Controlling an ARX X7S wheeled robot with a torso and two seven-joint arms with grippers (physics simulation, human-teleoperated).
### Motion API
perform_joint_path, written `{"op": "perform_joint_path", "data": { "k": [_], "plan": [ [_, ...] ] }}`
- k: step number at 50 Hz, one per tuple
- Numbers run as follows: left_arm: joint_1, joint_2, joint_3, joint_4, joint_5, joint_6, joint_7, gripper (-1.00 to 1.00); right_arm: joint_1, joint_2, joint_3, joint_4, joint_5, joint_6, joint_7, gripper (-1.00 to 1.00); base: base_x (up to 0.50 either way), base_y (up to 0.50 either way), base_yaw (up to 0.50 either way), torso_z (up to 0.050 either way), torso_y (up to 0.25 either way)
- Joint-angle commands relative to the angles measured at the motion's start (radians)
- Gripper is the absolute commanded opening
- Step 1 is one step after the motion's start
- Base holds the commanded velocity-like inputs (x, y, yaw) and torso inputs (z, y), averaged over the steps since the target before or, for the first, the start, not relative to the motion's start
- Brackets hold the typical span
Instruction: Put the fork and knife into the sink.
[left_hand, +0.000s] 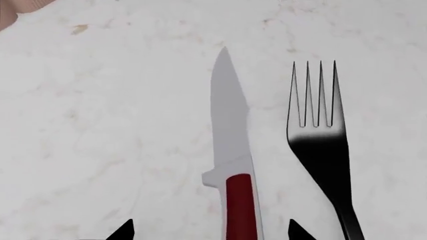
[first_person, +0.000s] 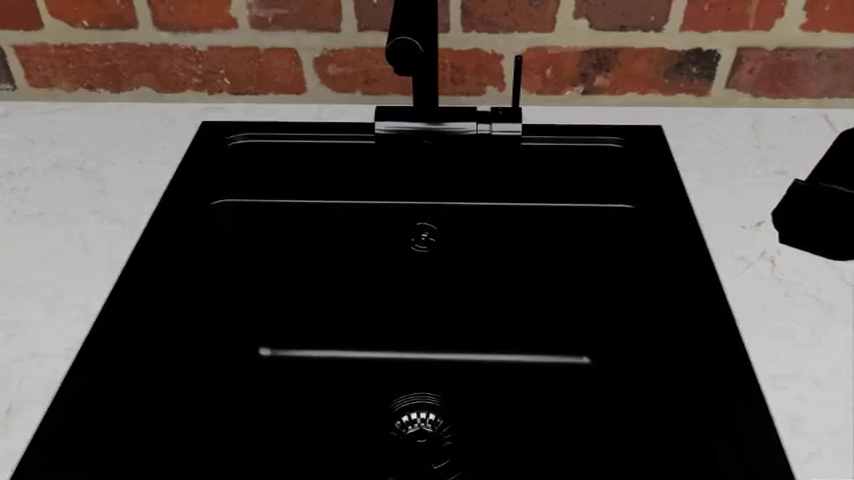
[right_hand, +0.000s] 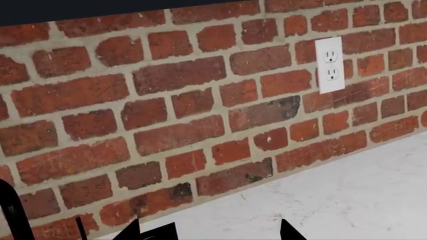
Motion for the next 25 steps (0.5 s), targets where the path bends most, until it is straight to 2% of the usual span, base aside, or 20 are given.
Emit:
{"op": "perform_joint_path", "data": {
  "k": [1, 8, 9, 19, 25],
  "plan": [
    [0.058, 0.017, 0.004, -0.033, 0.010, 0.025, 0.040, 1.00, -0.003, 0.000, -0.008, 0.004, -0.008, -0.010, -0.007, 1.00, 0.01, 0.00, 0.00, 0.000, 0.000],
    [0.085, 0.019, -0.007, -0.035, 0.018, 0.042, 0.022, 1.00, -0.006, -0.001, -0.004, 0.001, -0.002, -0.012, -0.002, 1.00, 0.00, 0.00, 0.00, -0.002, 0.000],
    [0.083, 0.019, -0.008, -0.036, 0.018, 0.042, 0.009, -1.00, -0.008, -0.002, -0.003, 0.000, -0.002, -0.014, -0.001, 1.00, 0.00, 0.00, 0.00, 0.000, 0.000],
    [0.083, -0.001, 0.016, 0.015, 0.083, 0.067, 0.002, -1.00, -0.016, 0.001, 0.005, -0.003, 0.006, -0.015, 0.005, 1.00, 0.00, 0.00, 0.00, -0.001, 0.000],
    [0.067, -0.017, -0.013, 0.071, 0.106, 0.098, -0.052, -1.00, -0.017, 0.001, 0.003, -0.003, 0.007, -0.018, 0.005, 1.00, 0.00, 0.00, 0.00, 0.000, 0.000]
  ]
}}
